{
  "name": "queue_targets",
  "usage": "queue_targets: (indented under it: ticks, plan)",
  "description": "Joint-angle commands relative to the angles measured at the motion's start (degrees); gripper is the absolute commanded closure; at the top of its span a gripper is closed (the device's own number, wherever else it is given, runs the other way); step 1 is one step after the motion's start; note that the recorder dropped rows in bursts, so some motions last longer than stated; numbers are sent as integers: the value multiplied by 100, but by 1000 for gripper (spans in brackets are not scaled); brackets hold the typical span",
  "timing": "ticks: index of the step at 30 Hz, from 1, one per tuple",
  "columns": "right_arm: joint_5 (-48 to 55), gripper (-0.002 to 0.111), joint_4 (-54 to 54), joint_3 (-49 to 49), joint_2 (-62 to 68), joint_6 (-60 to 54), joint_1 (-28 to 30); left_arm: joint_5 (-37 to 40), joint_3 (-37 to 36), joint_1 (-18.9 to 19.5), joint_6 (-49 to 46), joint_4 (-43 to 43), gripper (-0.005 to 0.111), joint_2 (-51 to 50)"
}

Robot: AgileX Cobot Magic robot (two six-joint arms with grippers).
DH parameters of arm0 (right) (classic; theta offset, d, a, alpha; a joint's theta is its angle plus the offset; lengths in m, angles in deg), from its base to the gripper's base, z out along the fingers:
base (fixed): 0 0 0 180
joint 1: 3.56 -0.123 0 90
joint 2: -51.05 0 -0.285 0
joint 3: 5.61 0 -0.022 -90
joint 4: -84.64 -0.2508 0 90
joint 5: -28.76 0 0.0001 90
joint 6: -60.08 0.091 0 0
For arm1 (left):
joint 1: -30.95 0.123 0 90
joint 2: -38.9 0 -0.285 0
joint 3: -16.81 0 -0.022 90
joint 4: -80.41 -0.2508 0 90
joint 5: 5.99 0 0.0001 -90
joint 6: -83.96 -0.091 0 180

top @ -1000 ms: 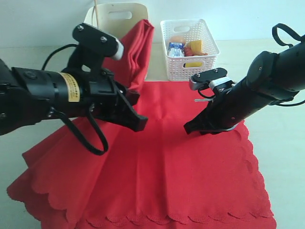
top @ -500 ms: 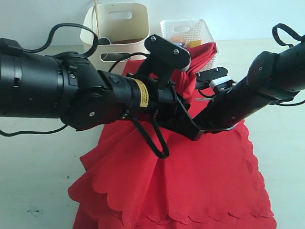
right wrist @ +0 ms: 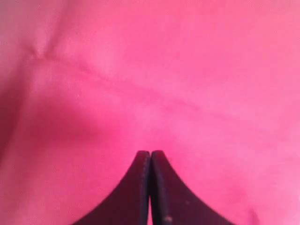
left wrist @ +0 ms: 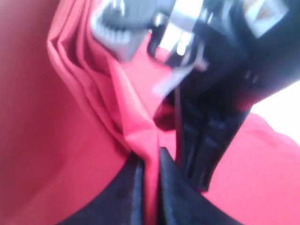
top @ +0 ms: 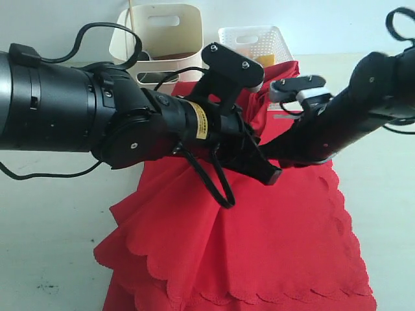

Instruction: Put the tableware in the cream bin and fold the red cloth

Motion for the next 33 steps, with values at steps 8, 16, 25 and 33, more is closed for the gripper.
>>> queue_targets:
  ticks: [8,16,25,33]
  plan:
    - [-996,108,2011,664,-3892,2983,-11,280,700,-371,174,35,107,-198]
    - [-1069,108,2011,717,-5209,3110,-11,556,1604,-430,386,43,107,-986]
    - [-823,108,2037,717,-5321,3110,-11,692,2391,-430,685,43,86,-1578]
    - [-722,108,2037,717,-5198,3110,-11,695,2666,-229,604,0,2,-1783]
